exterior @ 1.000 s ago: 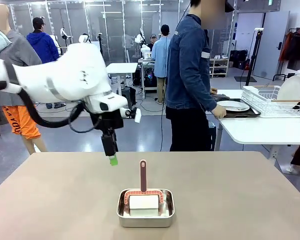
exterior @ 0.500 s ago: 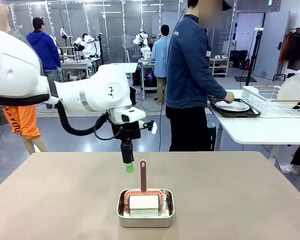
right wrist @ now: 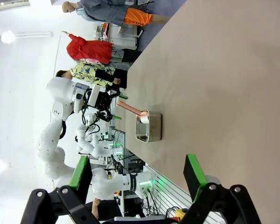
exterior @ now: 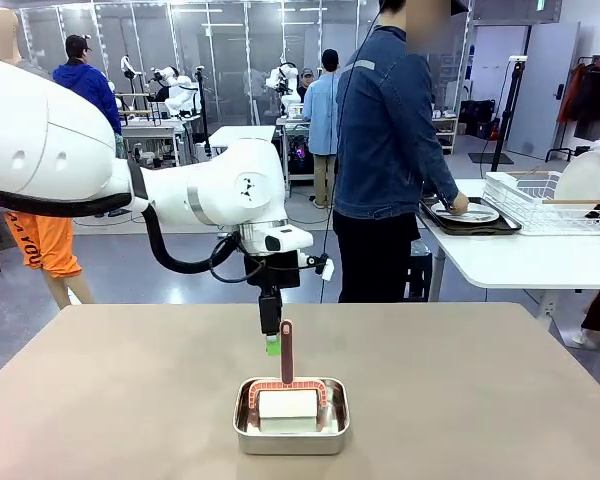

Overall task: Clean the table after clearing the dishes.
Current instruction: When the right (or left) Handle tray is removed, use the right hand (or left hand) to clean the right (or left) side of the table with the Lint Roller.

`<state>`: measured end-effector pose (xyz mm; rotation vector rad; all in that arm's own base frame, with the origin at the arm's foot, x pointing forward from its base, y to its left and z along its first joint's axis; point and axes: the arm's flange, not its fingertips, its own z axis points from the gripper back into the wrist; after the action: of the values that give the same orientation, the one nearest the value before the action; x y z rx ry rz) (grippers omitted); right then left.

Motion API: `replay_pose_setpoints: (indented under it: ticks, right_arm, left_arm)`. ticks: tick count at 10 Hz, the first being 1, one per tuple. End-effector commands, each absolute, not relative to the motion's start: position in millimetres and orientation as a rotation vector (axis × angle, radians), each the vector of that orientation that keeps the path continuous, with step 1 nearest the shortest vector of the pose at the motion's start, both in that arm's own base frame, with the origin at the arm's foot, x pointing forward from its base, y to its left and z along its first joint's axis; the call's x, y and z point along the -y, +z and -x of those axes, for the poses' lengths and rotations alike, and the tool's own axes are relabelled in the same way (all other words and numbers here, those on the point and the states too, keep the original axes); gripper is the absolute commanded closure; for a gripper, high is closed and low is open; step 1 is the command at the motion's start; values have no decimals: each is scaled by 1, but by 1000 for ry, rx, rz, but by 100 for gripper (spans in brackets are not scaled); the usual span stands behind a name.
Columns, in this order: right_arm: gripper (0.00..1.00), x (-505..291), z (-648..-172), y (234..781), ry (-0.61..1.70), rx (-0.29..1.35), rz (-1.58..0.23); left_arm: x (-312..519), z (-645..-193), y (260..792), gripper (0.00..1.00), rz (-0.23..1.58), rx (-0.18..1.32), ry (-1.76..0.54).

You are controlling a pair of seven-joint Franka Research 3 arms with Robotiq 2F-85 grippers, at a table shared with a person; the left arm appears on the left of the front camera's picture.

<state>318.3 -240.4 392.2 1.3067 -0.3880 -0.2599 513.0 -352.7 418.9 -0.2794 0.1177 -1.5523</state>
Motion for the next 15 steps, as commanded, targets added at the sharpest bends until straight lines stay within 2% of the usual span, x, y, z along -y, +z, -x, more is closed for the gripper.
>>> replay_pose_setpoints:
  ticks: [1,4,5,6,7,8,10,11,12,15]
  right_arm:
    - [0,240,-317,395,-253,390,-1300]
    - [0,240,-317,395,-253,390,-1300]
    - [0,240,-317,395,-253,390,-1300]
    - [0,240,-317,395,-253,390,-1300]
    - [0,240,-317,395,-253,390,-1300]
    - [0,240,-317,395,-253,390,-1300]
    - [0,240,-317,395,-253,390,-1300]
    - [0,240,-317,395,-253,390,-1300]
    - [0,240,-317,395,-253,390,-1300]
    - [0,240,-317,395,-253,390,-1300]
  left_arm:
    - [369,-521,419,0,248,-184,-1551]
    - [379,-521,413,0,258,-184,-1548]
    - [379,-520,413,15,262,-183,-1546]
    - [380,-520,413,59,261,-183,-1548]
    - [381,-519,413,74,254,-193,-1555]
    - [383,-519,412,100,248,-209,-1552]
    - [384,-519,412,100,247,-213,-1547]
    - [384,-519,412,96,245,-219,-1544]
    - [385,-519,413,100,247,-223,-1542]
    - [389,-517,424,100,234,-248,-1516]
